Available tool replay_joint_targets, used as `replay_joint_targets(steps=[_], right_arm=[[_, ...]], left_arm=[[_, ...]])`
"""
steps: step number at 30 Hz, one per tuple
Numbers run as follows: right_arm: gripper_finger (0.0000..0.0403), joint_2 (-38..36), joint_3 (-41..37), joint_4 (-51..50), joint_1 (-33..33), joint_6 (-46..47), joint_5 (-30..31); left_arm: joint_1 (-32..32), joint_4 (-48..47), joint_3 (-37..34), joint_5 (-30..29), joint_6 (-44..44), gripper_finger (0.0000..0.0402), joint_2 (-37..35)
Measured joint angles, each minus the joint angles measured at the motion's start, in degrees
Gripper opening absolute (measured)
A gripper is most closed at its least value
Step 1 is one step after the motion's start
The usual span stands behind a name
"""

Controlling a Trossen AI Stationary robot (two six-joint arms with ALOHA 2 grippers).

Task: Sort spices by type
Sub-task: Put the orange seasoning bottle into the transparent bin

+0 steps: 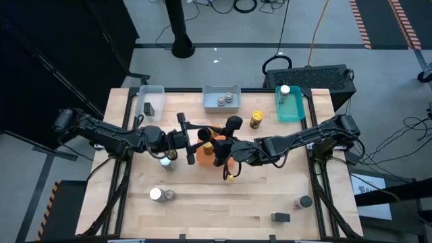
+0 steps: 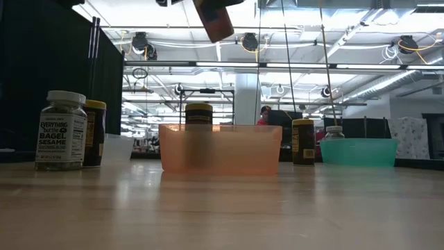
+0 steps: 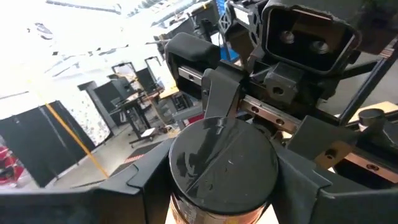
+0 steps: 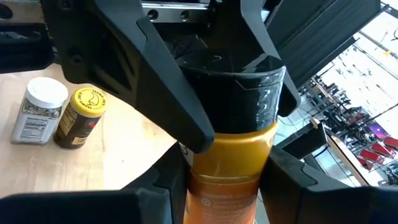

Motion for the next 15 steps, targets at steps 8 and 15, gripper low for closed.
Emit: replay_joint_targets(steps=[8, 15], right_arm=[[0.0217, -0.3, 0.0, 0.8, -0.1, 3.1, 0.9], [0.0269, -1.0, 0.0, 0.3, 0.0, 2.1, 2.1]], left_arm=[[0.0, 0.0, 1.0, -3.9, -3.2, 0.0211, 0.0], [0.3, -0.9, 1.3, -12.8, -1.8, 0.0211, -0.4]])
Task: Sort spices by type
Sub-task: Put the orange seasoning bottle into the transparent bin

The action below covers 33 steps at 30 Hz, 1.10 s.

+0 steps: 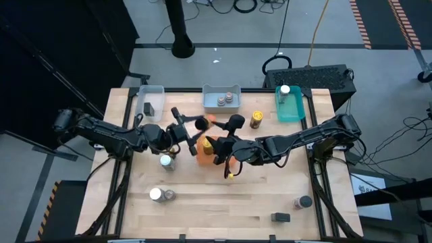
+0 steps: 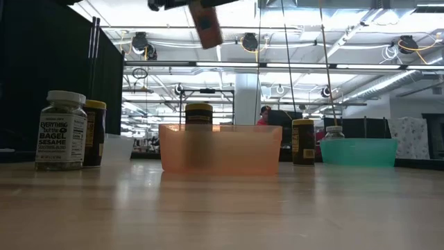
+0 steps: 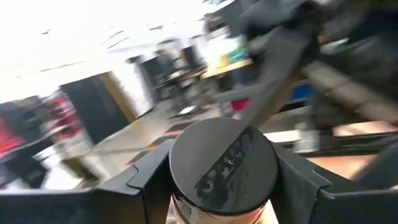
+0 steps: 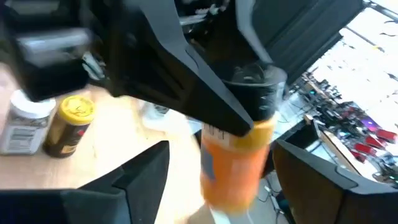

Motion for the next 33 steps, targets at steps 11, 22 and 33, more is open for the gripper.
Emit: replay_joint_targets(steps=[11, 22, 33], right_arm=[[0.0269, -4.9, 0.0, -13.5, -1.9, 7.3, 2.1], [0.0265, -6.0, -3.2, -18.2, -12.8, 15.9, -18.2], [0.0265, -6.0, -6.3, -16.4, -17.7, 17.3, -19.7]], left_arm=[[12.3, -15.9, 0.7, -5.1, -7.0, 0.0211, -7.9], [43.4, -52.8, 11.5, 18.2, -21.8, 0.0211, -11.0], [63.2, -50.4, 6.4, 23.2, -28.7, 0.0211, -10.5]])
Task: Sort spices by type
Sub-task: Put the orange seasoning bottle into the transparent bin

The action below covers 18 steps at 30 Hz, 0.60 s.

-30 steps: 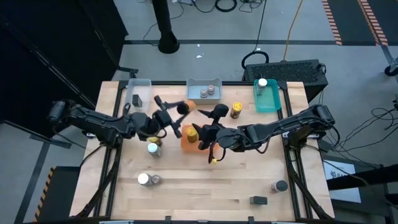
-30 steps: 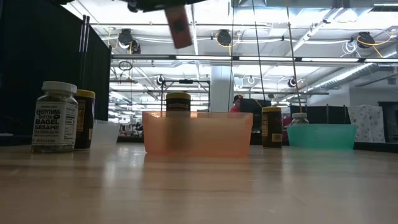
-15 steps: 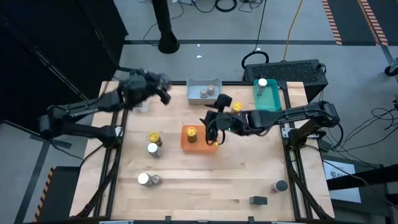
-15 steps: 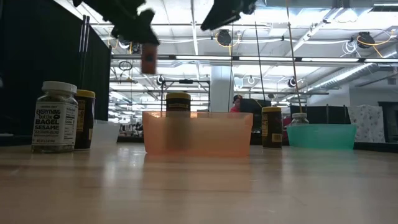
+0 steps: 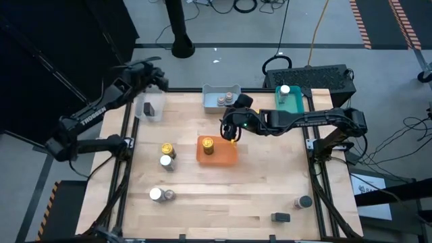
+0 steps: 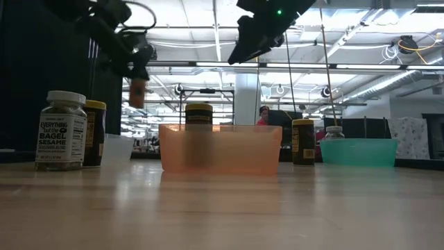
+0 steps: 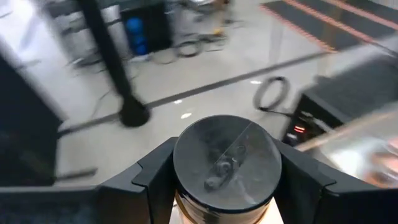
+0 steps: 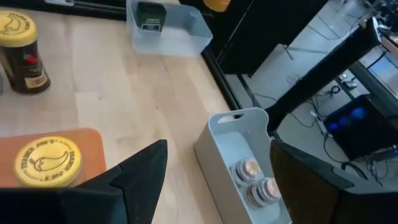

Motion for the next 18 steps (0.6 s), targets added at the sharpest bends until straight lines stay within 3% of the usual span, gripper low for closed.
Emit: replay_joint_targets(steps=[14, 18], right_arm=[[0.0265, 0.0, 0.0, 1.5, 0.0, -1.9, -0.2], [0.0265, 0.0, 0.0, 1.6, 0.0, -1.9, 0.0]], left_arm=[[2.9, 2.0, -8.9, -6.4, -9.2, 0.0213, 0.0], [2.9, 7.3, -13.0, -8.7, -10.6, 0.0215, 0.0]])
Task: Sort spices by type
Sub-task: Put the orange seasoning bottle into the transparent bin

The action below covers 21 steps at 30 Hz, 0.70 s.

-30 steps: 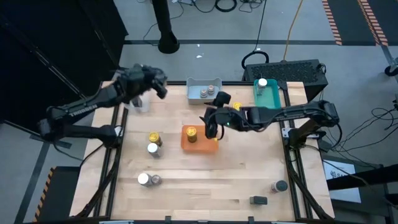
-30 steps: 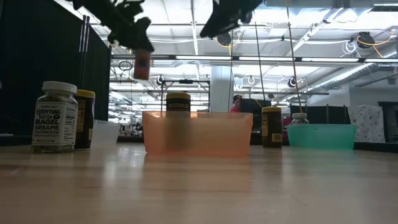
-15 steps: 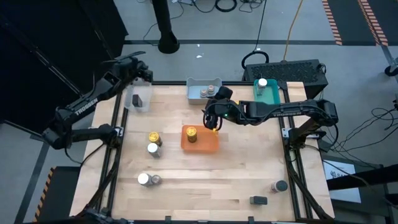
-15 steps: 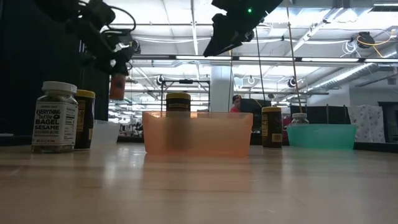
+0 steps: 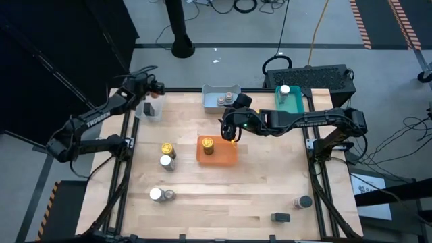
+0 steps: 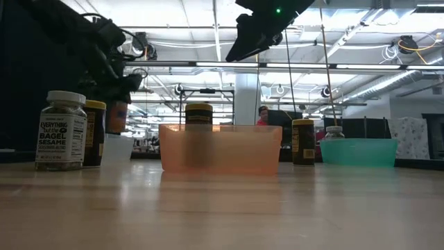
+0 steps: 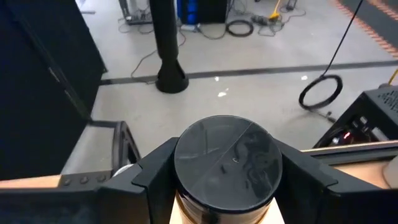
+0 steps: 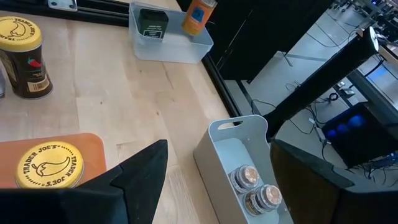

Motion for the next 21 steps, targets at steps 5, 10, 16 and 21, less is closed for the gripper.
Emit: replay_joint_targets(steps=[5, 10, 16, 21], right_arm=[[0.0265, 0.0, 0.0, 0.0, 0.0, 0.0, 0.2], [0.0265, 0.0, 0.0, 0.0, 0.0, 0.0, 0.2], [0.0265, 0.0, 0.0, 0.0, 0.0, -0.2, 0.2], [0.0265, 0.0, 0.0, 0.0, -0.1, -0.2, 0.2]], left_arm=[[0.0, 5.7, -3.3, -0.4, 0.0, 0.0216, 0.0], [-0.3, 5.8, -4.1, -1.8, 0.0, 0.0217, 0.5], [-0.6, 5.9, -4.1, -1.6, -0.4, 0.0218, 2.8], [-1.9, 6.6, -4.1, -2.1, -1.2, 0.0219, 5.2]])
